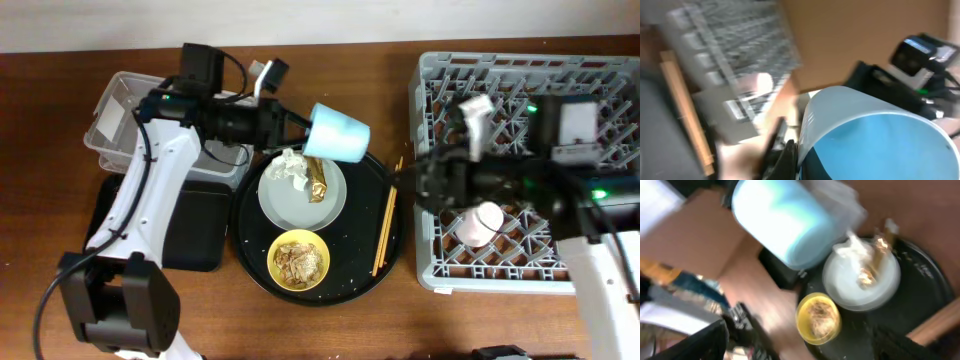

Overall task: Sort waste into correct bins and load items into the dishwasher rack
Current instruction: 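Hand the blue cup from the left gripper to the right gripper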

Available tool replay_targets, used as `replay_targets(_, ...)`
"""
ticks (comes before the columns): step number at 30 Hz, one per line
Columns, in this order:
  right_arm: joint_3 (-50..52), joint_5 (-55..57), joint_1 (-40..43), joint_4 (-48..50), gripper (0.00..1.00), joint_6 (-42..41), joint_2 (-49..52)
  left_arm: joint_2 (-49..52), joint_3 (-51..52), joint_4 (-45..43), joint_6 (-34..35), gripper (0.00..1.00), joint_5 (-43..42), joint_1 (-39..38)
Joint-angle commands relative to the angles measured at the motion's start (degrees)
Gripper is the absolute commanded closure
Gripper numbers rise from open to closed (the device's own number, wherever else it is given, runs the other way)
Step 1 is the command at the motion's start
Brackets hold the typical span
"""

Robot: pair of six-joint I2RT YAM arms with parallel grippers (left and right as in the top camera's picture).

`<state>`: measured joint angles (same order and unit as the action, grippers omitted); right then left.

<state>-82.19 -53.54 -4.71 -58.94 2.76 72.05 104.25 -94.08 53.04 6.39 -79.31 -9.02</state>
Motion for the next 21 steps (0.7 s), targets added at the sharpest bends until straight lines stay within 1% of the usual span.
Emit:
replay_targets(1, -0.33, -0.04, -5.64, 8.9, 0.08, -7.89, -0.33, -0.79, -0.68, 2.71, -2.69, 1.0, -10.88, -0.35)
replay_targets(5, -0.33, 3.54, -9.46, 14.1, 0.08, -8.2, 1.18, -0.81, -0.68, 3.52, -2.64, 1.0, -10.88, -1.38)
replay_targets(9, -0.33, 5.86, -10.64, 14.43, 0.09, -8.2, 4.46, -0.83, -0.68, 3.54, -2.64, 0.99, -10.88, -2.1)
replay_targets(11, -0.33, 3.78, -10.64, 14.64, 0.16, -8.15, 5.51, -0.83, -0.68, 3.58, -2.64, 0.99, -10.88, -2.08)
replay_targets(14, -0.33, 0.5, -10.64, 17.42, 0.21, -8.15, 5.66, -0.83, -0.68, 3.65, -2.64, 0.99, -10.88, -2.08)
replay_targets(15, -0.33, -0.5, -10.64, 18.38, 0.25, -8.2, 5.66, -0.83, -0.68, 3.65, -2.64, 1.0, -10.88, -2.08)
replay_targets(17, -0.33, -2.25, -10.64, 18.91, 0.35, -8.17, 5.66, -0.83, -0.68, 3.63, -2.64, 1.0, -10.88, -2.08)
replay_targets(19, -0.33, -2.43, -10.62, 18.71, 0.4, -8.17, 5.62, -0.83, -0.68, 3.65, -2.67, 0.99, -10.88, -2.08)
replay_targets(20, -0.33, -2.43, -10.56, 18.71, 0.4, -8.15, 5.49, -0.83, -0.68, 3.65, -2.64, 0.95, -10.88, -2.08)
replay_targets(21, -0.35, -2.4, -10.49, 18.69, 0.4, -8.15, 5.14, -0.83, -0.68, 3.65, -2.64, 0.76, -10.84, -2.08)
